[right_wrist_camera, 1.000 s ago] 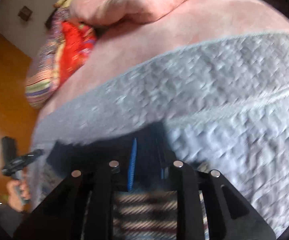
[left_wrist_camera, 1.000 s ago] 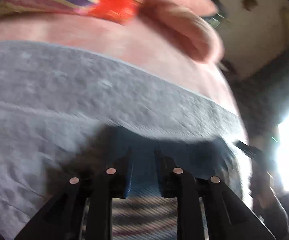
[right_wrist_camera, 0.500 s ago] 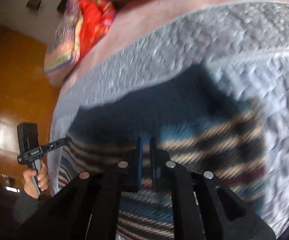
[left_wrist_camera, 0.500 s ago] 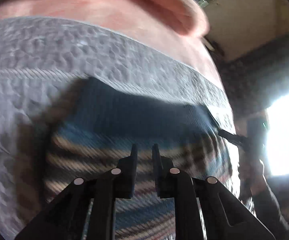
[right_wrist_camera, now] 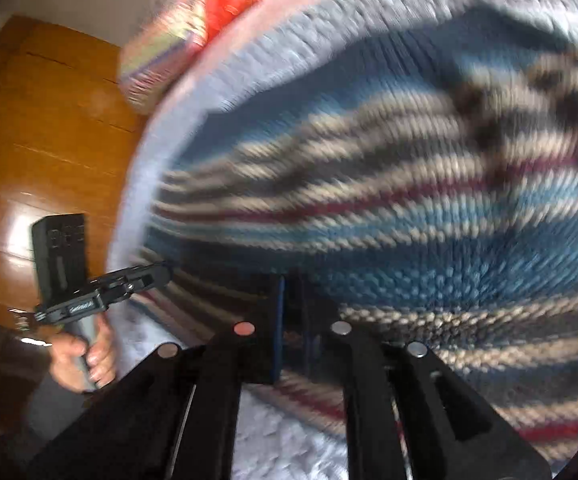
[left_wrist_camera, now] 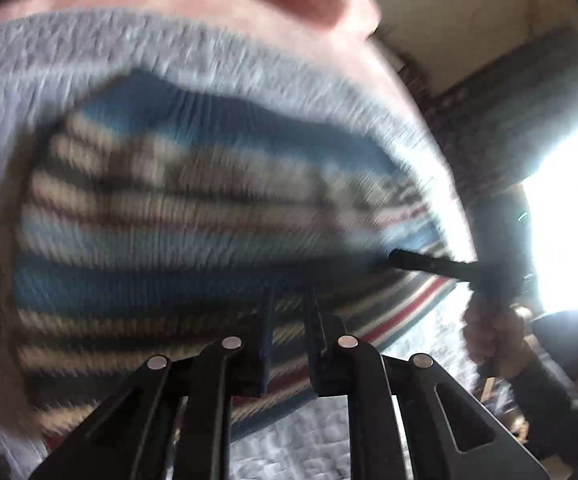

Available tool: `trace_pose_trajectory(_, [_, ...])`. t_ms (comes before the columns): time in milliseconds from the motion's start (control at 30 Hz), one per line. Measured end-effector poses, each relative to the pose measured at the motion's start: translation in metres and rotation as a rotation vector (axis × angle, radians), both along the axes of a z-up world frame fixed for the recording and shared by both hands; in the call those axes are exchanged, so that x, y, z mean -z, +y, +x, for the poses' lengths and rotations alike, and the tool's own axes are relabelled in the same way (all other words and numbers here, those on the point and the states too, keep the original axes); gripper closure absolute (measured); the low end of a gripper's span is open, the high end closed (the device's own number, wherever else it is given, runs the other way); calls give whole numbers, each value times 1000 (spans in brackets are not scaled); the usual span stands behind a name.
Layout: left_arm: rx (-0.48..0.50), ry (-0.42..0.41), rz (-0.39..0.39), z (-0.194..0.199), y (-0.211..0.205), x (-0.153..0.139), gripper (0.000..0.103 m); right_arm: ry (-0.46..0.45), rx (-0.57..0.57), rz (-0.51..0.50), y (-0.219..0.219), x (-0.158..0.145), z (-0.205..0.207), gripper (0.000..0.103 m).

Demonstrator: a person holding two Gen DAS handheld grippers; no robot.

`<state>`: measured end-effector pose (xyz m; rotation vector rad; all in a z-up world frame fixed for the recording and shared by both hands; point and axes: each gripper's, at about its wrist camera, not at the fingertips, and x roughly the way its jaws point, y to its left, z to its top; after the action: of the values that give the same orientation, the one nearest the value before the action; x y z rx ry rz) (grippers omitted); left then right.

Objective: Fold small clothes

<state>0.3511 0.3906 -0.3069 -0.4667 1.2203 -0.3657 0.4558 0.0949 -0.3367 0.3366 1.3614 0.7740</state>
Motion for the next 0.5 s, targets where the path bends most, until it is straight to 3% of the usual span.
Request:
trace_pose_trajectory(100, [-51,11,-50,-6,12,1,93,18,54,27,-13,-3,-5,103])
trace_pose_trajectory(133, [-53,-21,-72,-12,13,-10,87,-1,52,35,-20,-12,-9,96])
trace_pose_trajectory(267, [-46,-77,-73,-34,22,-25,83,-97,109,12,-82,-46,-28,96])
trace_pose_trajectory(367, [-100,-8,-46,-36,40,3,86,-80,242,-25,-142,-36,-19,96])
trace_pose_trajectory(433, [-131,14,-115,-36,51,16,94,-67,302,-116,-175,-15,-14,103])
trace_pose_trajectory(500, [-161,38,-175,-37,60,18,95,-11,311,-69,-189,-1,-13,103])
